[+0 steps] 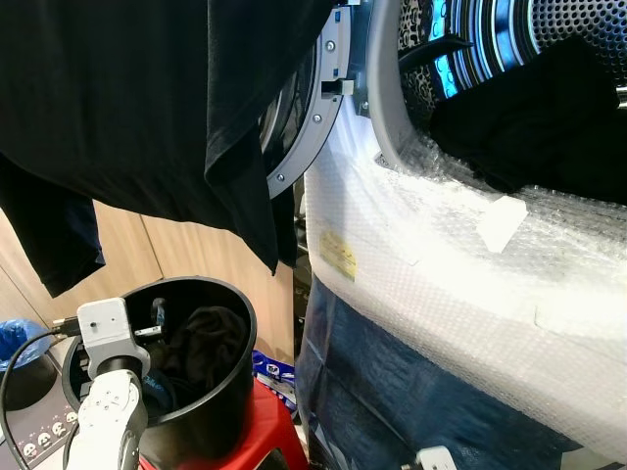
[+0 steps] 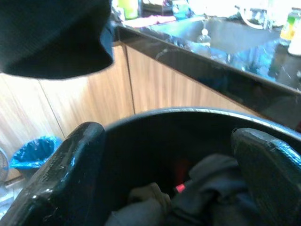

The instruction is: Clothes washing

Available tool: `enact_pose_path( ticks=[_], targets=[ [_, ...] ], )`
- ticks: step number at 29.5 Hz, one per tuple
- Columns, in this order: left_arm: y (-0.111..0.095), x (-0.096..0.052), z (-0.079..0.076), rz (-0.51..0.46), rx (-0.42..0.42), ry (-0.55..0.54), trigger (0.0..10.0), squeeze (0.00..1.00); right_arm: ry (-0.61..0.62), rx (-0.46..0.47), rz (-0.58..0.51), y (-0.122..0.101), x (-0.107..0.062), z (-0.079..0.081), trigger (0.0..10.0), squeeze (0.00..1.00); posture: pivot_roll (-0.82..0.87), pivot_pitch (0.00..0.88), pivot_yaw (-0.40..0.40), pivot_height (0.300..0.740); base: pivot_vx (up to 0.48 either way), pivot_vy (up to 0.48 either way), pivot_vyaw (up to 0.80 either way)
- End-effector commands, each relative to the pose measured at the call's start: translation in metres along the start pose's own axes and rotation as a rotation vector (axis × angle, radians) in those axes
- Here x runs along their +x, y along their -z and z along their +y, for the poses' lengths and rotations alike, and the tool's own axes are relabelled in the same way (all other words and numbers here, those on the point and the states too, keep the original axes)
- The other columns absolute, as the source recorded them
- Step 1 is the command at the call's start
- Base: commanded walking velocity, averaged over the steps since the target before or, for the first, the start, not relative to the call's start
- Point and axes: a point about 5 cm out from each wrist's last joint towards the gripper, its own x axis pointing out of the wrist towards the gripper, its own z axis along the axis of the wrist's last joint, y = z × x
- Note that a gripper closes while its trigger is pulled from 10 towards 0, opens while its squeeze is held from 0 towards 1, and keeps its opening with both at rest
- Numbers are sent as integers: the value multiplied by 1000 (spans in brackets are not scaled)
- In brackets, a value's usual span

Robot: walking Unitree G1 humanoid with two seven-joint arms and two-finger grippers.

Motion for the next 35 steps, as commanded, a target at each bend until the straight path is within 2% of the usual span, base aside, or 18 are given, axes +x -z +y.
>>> enact_pose_path(
  ticks=[1, 3, 4, 5, 7, 10, 11, 18, 19, 26, 27, 28, 30, 33, 34, 35],
  targets=[
    [6, -1, 5, 39, 13, -13, 10000, 0, 20, 40, 12, 5, 0, 1, 10000, 0, 150, 0, 50, 740, 0, 0, 0],
    [6, -1, 13, 51, 21, -54, 10000, 0, 13, 41, 9, 4, 1, 4, 10000, 0, 150, 0, 50, 740, 0, 0, 0],
    [6, 0, 20, 64, 36, -81, 10000, 478, 10, 35, 4, 3, 2, 6, 10000, 0, 154, 0, 50, 740, 0, 0, 0],
    [5, 1, 27, 86, 57, -92, 10000, 1000, 8, 32, -3, 2, 2, 8, 10000, 0, 153, 0, 52, 740, 0, 0, 0],
    [8, 4, 32, 149, 94, -36, 10000, 1000, 36, 40, 1, 3, 3, 7, 10000, 0, 153, 0, 52, 740, 0, 0, 0],
    [9, 5, 34, 177, 144, 36, 10000, 1000, 53, 46, 0, 2, 3, 6, 10000, 0, 153, 0, 52, 740, 0, 0, 0],
    [17, 5, 38, 234, 211, 123, 10000, 1000, 59, 43, -4, 0, 3, 6, 10000, 0, 141, 0, 55, 740, 0, 0, 0],
    [29, 7, 48, 308, 243, 188, 10000, 1000, 52, 26, -10, -3, 3, 7, 10000, 0, 149, 0, 40, 740, 0, 0, 0],
    [33, 10, 46, 321, 269, 239, 10000, 1000, 53, 24, -11, -4, 4, 7, 10000, 0, 148, 0, 37, 740, 0, 0, 0],
    [27, 20, 40, 315, 297, 330, 10000, 1000, 58, 19, -11, -4, 4, 7, 10000, 0, 138, 0, 29, 740, 0, 0, 0],
    [26, 20, 39, 320, 318, 351, 10000, 1000, 57, 18, -10, -4, 4, 7, 10000, 0, 137, 0, 27, 740, 0, 0, 0],
    [25, 22, 37, 331, 377, 397, 10000, 1000, 55, 19, -8, -3, 4, 7, 10000, 0, 138, 0, 23, 740, 0, 0, 0],
    [24, 24, 36, 339, 400, 419, 10000, 1000, 53, 20, -7, -2, 4, 7, 10000, 0, 138, 0, 23, 740, 0, 0, 0],
    [28, 25, 37, 403, 467, 465, 10000, 1000, 72, -11, 20, 1, 3, 5, 10000, 0, 140, 0, 17, 740, 0, 0, 0],
    [29, 26, 38, 409, 478, 456, 10000, 0, 71, -18, 18, 1, 3, 5, 10000, 0, 133, 0, 18, 740, 0, 0, 0],
    [29, 27, 39, 412, 485, 449, 10000, 0, 71, -22, 17, 1, 3, 5, 10000, 0, 133, 0, 18, 740, 0, 0, 0]
  ],
)
